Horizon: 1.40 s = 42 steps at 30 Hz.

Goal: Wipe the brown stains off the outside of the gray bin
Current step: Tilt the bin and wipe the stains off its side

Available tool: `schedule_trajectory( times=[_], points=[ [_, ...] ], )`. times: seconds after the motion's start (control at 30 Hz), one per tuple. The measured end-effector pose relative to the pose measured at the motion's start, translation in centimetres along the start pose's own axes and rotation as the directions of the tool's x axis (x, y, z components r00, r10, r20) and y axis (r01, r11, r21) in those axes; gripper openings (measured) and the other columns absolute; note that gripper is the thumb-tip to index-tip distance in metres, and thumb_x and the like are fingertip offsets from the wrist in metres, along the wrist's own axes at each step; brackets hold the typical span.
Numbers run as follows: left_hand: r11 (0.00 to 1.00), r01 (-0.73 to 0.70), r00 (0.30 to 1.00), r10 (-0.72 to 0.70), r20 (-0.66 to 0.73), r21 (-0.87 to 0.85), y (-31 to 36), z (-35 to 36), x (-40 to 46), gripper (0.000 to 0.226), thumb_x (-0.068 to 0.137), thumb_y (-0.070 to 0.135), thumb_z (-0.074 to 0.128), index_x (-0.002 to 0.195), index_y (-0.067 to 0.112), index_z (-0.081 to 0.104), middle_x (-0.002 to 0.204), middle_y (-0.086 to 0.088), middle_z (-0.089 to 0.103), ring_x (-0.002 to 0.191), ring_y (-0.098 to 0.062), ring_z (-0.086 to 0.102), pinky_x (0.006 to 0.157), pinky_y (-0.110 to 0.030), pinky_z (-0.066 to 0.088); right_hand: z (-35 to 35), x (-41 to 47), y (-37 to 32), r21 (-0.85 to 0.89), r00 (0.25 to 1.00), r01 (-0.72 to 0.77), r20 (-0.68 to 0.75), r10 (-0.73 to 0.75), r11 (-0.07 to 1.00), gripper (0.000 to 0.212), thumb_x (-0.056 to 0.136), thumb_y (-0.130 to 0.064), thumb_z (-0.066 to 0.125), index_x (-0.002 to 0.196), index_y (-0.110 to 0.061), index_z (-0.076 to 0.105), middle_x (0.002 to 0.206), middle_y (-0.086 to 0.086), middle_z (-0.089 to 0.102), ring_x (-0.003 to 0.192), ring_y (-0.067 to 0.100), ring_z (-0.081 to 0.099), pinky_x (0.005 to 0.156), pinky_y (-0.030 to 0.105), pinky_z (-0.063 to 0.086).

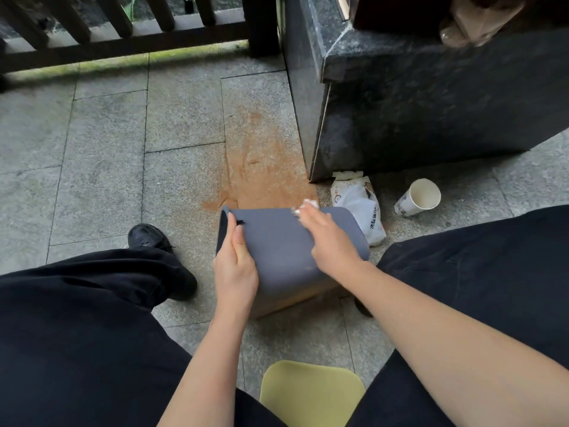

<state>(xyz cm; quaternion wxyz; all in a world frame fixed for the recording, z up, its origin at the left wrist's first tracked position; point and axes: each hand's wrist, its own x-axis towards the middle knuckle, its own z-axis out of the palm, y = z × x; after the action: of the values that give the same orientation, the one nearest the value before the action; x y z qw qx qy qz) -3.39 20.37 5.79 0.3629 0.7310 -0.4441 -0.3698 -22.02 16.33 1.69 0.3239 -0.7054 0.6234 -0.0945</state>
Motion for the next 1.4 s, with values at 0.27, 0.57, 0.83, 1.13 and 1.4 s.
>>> schedule_trajectory(
  times=[0.27, 0.57, 0.83, 1.13, 1.4],
  points=[
    [1.0, 0.011, 1.0, -0.011, -0.015, 0.029, 0.1, -0.4, 0.9, 0.047, 0.109, 0.037, 0.031, 0.152, 0.022, 0.04, 0.146, 0.02, 0.039, 0.132, 0.011, 0.03, 0.092, 0.009, 0.016, -1.1, 0.1, 3.8, 0.005, 0.892, -0.45, -0.051, 0.449, 0.893, 0.068, 0.088, 0.005, 0.042, 0.152, -0.017, 0.032, 0.158, 0.003, 0.03, 0.137, 0.032, 0.039, 0.104, 0.043, 0.043],
    [0.996, 0.043, 0.998, -0.04, -0.048, 0.078, -0.4, -0.9, 0.5, 0.048, 0.109, 0.034, 0.033, 0.154, 0.018, 0.035, 0.156, 0.004, 0.038, 0.132, 0.004, 0.032, 0.088, 0.007, 0.017, 2.3, -5.9, -8.3, 0.19, 0.957, 0.264, 0.07, -0.282, 0.945, 0.082, 0.078, 0.015, 0.044, 0.152, -0.019, 0.035, 0.162, -0.007, 0.023, 0.148, 0.01, 0.019, 0.114, 0.017, 0.017],
    [0.982, 0.126, 0.984, -0.106, -0.144, 0.139, -1.2, -2.9, 0.9, 0.049, 0.107, 0.039, 0.033, 0.152, 0.022, 0.041, 0.153, 0.007, 0.043, 0.139, -0.013, 0.039, 0.097, -0.013, 0.024, 1.1, -3.9, -0.5, -0.066, 0.996, -0.05, 0.066, 0.054, 0.997, 0.087, 0.082, 0.013, 0.054, 0.151, -0.032, 0.027, 0.161, -0.01, 0.018, 0.142, 0.028, 0.031, 0.103, 0.04, 0.04],
    [0.965, 0.229, 0.953, -0.195, -0.232, 0.129, -1.4, -3.5, 2.5, 0.043, 0.106, 0.032, 0.038, 0.148, 0.024, 0.048, 0.147, 0.003, 0.053, 0.133, -0.022, 0.048, 0.093, -0.021, 0.029, 1.9, -2.8, 1.2, -0.031, 0.92, -0.372, -0.144, 0.364, 0.928, 0.053, 0.084, 0.001, 0.056, 0.133, -0.015, 0.045, 0.132, -0.002, 0.044, 0.106, 0.026, 0.057, 0.071, 0.034, 0.046],
    [0.941, 0.337, 0.907, -0.314, -0.282, 0.036, -2.6, -3.6, 3.1, 0.046, 0.105, 0.03, 0.04, 0.149, 0.018, 0.045, 0.149, -0.007, 0.05, 0.136, -0.028, 0.045, 0.106, -0.031, 0.032, 5.7, -6.3, -2.2, 0.226, 0.812, -0.558, -0.045, 0.581, 0.798, 0.05, 0.093, -0.008, 0.049, 0.142, -0.006, 0.041, 0.138, 0.013, 0.049, 0.117, 0.035, 0.057, 0.095, 0.04, 0.048]
  ],
)
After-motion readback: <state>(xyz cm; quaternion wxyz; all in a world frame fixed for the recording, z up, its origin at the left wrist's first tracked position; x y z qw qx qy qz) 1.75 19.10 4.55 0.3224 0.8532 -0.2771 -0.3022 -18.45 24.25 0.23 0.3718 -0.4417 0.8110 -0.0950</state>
